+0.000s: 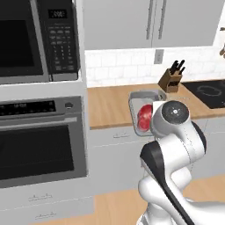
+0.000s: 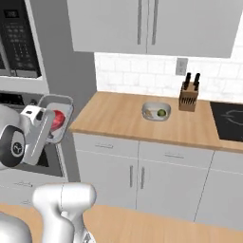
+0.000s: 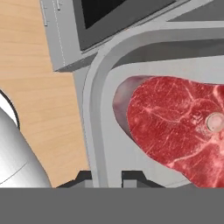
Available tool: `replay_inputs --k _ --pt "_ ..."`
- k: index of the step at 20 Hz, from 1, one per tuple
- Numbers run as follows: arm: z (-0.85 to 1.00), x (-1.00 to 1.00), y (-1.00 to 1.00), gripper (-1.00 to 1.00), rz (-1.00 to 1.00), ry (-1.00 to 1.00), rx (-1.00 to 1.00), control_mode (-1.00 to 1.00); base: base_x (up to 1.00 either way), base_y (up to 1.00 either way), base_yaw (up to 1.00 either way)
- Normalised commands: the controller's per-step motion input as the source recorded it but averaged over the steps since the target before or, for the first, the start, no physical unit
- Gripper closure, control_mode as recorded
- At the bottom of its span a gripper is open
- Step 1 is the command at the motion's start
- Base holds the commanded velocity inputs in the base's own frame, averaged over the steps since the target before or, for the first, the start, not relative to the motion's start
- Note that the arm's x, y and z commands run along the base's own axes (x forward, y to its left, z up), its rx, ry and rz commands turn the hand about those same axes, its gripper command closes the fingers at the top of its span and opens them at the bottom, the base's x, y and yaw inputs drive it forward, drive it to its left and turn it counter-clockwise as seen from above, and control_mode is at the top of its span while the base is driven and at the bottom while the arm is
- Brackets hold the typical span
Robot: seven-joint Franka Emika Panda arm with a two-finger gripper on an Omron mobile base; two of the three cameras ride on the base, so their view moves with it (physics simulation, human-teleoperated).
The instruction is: Take the meat container that has the steak and place it on the second highest rack of the freezer. Then take the vegetable container that has the sweet potato and lime and place it on the highest rack of the freezer.
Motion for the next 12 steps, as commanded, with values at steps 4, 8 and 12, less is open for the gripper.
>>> replay_inputs --k 4,8,12 --pt "0.0 0.0 0.0 1.0 0.0 0.0 0.0 1.0 -0.02 1.0 0.29" --pt "0.0 0.0 0.0 1.0 0.0 0.0 0.0 1.0 -0.23 0.97 0.34" --pt "0.0 0.0 0.0 1.0 0.0 0.0 0.0 1.0 -0.38 0.76 0.37"
